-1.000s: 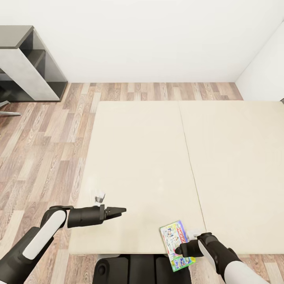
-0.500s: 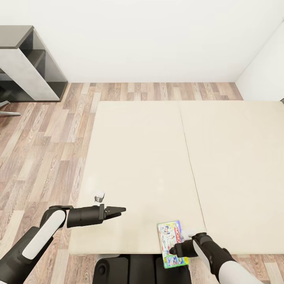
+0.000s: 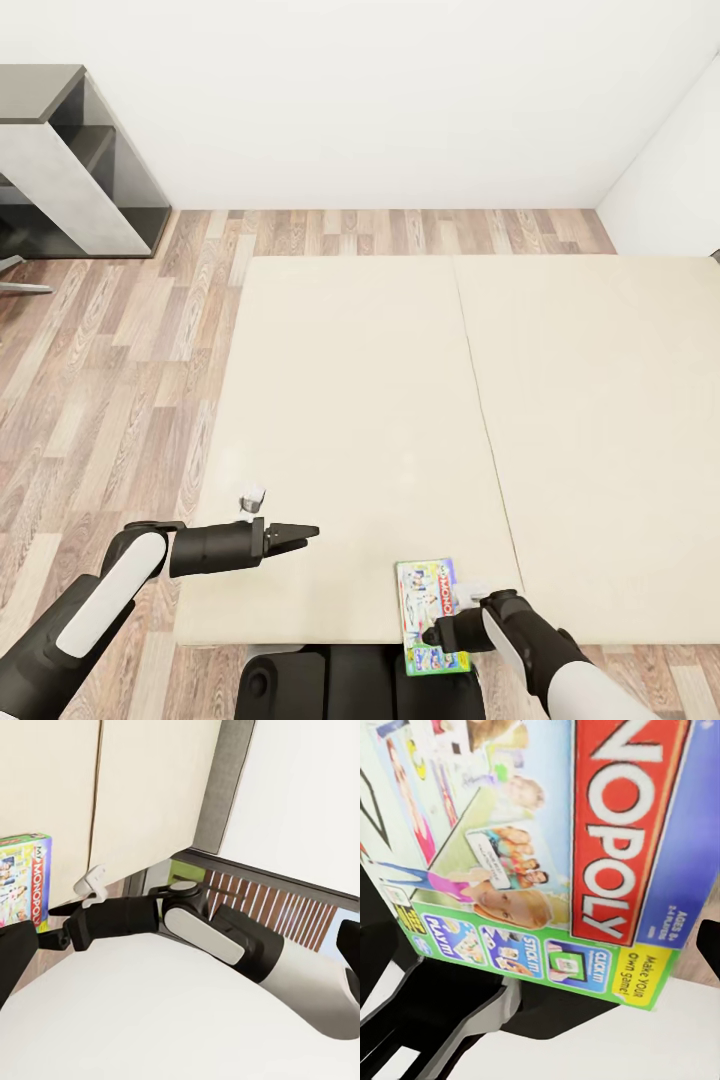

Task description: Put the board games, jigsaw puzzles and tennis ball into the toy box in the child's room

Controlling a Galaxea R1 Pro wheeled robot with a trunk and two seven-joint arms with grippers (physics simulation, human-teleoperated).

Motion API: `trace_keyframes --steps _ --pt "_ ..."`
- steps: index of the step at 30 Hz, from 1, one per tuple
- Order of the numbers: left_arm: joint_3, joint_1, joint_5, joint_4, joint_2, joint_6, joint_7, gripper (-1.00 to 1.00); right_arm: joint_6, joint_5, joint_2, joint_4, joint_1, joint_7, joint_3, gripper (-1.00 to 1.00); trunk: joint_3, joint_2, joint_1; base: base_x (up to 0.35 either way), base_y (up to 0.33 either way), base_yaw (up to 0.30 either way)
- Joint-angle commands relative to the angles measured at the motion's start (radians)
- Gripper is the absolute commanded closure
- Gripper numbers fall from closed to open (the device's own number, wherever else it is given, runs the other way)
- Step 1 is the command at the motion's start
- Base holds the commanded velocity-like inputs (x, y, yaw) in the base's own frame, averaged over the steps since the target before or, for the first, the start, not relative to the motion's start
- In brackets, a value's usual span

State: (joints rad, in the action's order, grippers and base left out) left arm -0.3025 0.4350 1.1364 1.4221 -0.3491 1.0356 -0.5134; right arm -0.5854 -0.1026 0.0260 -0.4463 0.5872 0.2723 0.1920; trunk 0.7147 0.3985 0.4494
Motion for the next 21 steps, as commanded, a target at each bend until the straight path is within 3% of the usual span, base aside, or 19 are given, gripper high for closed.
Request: trace_keyframes --steps 1,21 --pt "-0.001 0.001 -0.004 0.0 -0.001 0.001 -0.006 -1.0 -0.005 -0.011 0.0 -0.002 0.0 -0.002 0.007 -1.0 0.001 0.002 0.001 0.0 0.0 0.0" --pt "-0.001 0.0 -0.004 0.0 -0.001 0.001 -0.005 -1.0 -0.005 -0.022 -0.004 -0.002 0.002 -0.004 -0.003 -1.0 0.001 0.002 0.001 0.0 0.0 0.0"
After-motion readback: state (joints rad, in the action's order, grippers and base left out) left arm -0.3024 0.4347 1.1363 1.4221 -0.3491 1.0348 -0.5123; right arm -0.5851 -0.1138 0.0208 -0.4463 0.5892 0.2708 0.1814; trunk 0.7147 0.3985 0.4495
